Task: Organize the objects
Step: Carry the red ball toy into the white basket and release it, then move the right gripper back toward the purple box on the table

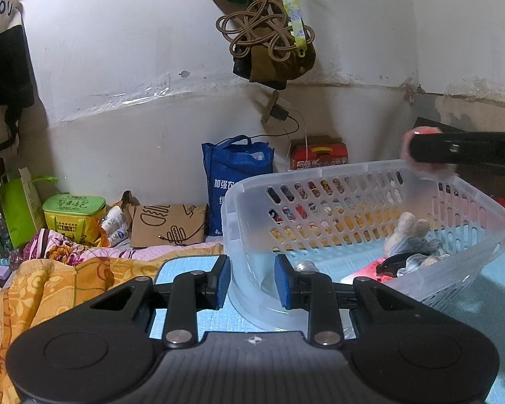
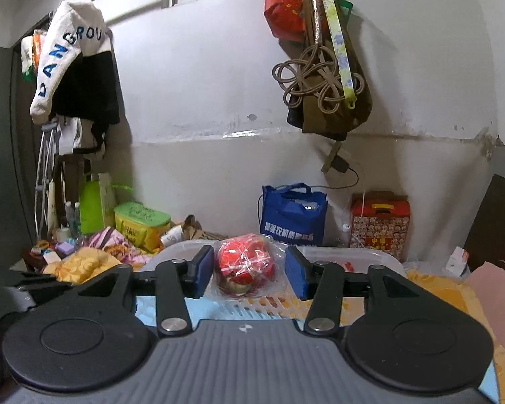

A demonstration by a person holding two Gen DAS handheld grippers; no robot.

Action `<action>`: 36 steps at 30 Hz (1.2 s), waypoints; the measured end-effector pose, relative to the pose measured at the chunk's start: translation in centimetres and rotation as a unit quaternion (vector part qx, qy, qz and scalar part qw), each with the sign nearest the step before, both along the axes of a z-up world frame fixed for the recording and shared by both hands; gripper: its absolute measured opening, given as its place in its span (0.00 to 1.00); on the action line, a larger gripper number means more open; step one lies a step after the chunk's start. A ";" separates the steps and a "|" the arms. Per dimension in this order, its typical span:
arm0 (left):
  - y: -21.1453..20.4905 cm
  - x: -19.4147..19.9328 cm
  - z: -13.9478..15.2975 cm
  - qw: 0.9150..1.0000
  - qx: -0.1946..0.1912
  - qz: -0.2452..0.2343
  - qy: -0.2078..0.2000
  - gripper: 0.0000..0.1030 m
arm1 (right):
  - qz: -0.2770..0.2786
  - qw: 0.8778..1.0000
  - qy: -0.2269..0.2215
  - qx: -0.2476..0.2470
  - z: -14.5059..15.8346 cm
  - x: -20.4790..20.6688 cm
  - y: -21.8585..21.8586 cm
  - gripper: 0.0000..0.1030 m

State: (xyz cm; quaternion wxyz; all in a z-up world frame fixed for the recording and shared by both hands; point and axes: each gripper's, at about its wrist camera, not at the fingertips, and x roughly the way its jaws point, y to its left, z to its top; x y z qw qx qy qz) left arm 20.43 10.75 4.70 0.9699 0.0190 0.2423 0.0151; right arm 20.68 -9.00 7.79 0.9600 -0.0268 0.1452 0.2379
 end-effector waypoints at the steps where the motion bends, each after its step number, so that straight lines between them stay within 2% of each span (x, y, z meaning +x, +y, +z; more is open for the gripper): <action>1: 0.0 0.0 0.0 1.000 0.000 -0.001 0.000 0.31 | -0.001 1.000 -0.007 -0.007 -0.1 0.1 0.2 0.90; 2: 0.0 0.0 0.0 1.000 0.000 -0.001 0.000 0.32 | -0.009 1.000 -0.013 -0.017 -0.2 0.0 0.2 1.00; 5: 0.0 0.0 0.0 1.000 0.003 -0.001 -0.002 0.32 | -0.040 0.998 -0.040 -0.014 -0.2 -1.6 -0.9 1.00; 9: -0.1 0.1 -0.1 1.000 0.005 0.000 -0.002 0.31 | -0.037 0.998 -0.030 0.030 -1.7 -4.9 -4.0 1.00; 16: -0.3 0.0 -0.2 1.000 0.006 0.000 -0.002 0.32 | -0.056 0.998 0.018 0.018 -8.9 -11.6 -6.9 1.00; 20: -0.3 0.1 -0.2 1.000 0.005 0.002 -0.002 0.32 | -0.049 0.999 0.003 0.009 -11.5 -15.0 -6.7 0.98; 23: -0.4 0.1 -0.2 1.000 0.006 0.005 -0.003 0.32 | -0.031 0.999 0.015 0.007 -12.8 -16.0 -6.5 0.87; 24: -0.4 0.1 -0.2 1.000 0.007 0.005 -0.003 0.32 | -0.030 0.999 0.018 0.002 -13.2 -16.0 -6.3 0.79; 25: -0.5 0.1 -0.2 1.000 0.007 0.005 -0.003 0.32 | -0.029 0.999 0.022 -0.003 -13.6 -15.7 -6.0 0.67; 26: -0.5 0.1 -0.2 1.000 0.007 0.005 -0.003 0.32 | -0.026 0.999 0.031 -0.003 -14.0 -15.4 -5.9 0.60; 27: -0.5 0.1 -0.2 1.000 0.008 0.005 -0.003 0.32 | -0.024 0.999 0.042 -0.003 -14.2 -15.1 -5.7 0.46; 34: -0.6 -0.1 -0.2 1.000 0.007 0.006 -0.004 0.32 | -0.024 0.999 0.021 -0.016 -15.3 -15.5 -4.2 0.43; 36: -0.6 -0.1 -0.2 1.000 0.007 0.006 -0.004 0.32 | -0.020 0.999 0.012 -0.025 -15.5 -15.7 -3.8 0.34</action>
